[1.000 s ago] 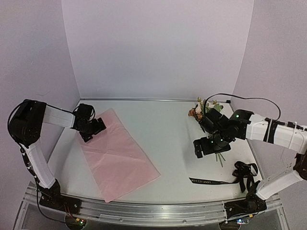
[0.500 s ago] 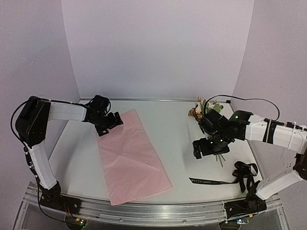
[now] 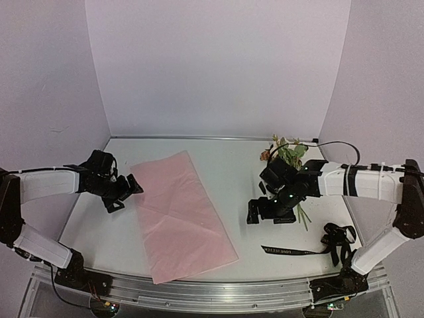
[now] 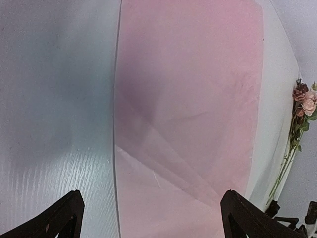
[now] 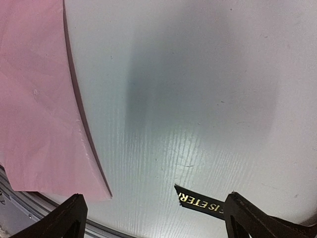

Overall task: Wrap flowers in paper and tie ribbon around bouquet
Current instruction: Pick up the folded wrapping paper from the center of the board, then unfold the folded wrapping paper at the center of the board.

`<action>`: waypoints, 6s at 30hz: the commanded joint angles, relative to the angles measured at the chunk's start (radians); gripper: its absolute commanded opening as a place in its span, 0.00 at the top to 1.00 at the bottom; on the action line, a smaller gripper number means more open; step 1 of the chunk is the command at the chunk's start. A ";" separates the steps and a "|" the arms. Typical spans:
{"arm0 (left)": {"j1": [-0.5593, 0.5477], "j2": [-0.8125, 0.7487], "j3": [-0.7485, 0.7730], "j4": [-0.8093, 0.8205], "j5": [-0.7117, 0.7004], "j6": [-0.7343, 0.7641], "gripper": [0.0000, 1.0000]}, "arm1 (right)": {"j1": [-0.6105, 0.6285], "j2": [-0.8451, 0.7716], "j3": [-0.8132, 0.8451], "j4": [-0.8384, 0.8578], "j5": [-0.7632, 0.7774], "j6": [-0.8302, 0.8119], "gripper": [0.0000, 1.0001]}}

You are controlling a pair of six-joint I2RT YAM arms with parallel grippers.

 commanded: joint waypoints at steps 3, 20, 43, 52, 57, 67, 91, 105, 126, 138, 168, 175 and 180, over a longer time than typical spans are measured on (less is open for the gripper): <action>0.013 -0.057 -0.109 0.088 0.202 -0.024 0.00 | 0.008 0.111 0.065 0.141 -0.114 0.088 0.02; -0.030 0.012 -0.213 0.219 0.266 -0.095 0.25 | 0.033 0.356 0.158 0.299 -0.172 0.234 0.13; -0.071 -0.016 -0.207 0.330 0.251 -0.166 0.59 | 0.034 0.482 0.229 0.334 -0.209 0.279 0.36; -0.072 -0.050 -0.162 0.316 0.264 -0.153 0.76 | 0.034 0.504 0.246 0.335 -0.220 0.291 0.37; -0.071 -0.032 -0.172 0.340 0.279 -0.153 0.78 | 0.033 0.512 0.256 0.335 -0.227 0.297 0.37; -0.071 0.061 -0.236 0.426 0.237 -0.104 0.65 | 0.034 0.518 0.254 0.334 -0.237 0.300 0.36; -0.071 -0.142 -0.117 0.340 0.210 -0.119 1.00 | 0.053 0.566 0.314 0.350 -0.271 0.337 0.36; -0.139 -0.066 0.308 0.098 0.306 -0.048 1.00 | 0.118 0.717 0.645 0.366 -0.364 0.403 0.27; -0.373 0.545 0.937 -0.103 0.252 -0.079 1.00 | 0.102 -0.027 0.060 0.222 -0.005 -0.040 0.02; -0.519 0.609 1.027 -0.247 0.186 -0.016 1.00 | -0.082 -0.015 0.290 0.065 0.080 0.097 0.02; -0.604 0.342 1.015 -0.244 -0.017 0.083 0.20 | -0.237 0.062 0.228 0.047 -0.033 0.116 0.02; -0.338 0.115 0.662 -0.194 -0.009 0.083 0.17 | -0.236 0.054 0.186 0.042 -0.055 0.114 0.02; -0.332 0.114 0.464 -0.143 0.055 0.055 0.22 | -0.222 0.007 0.117 0.033 -0.041 0.123 0.03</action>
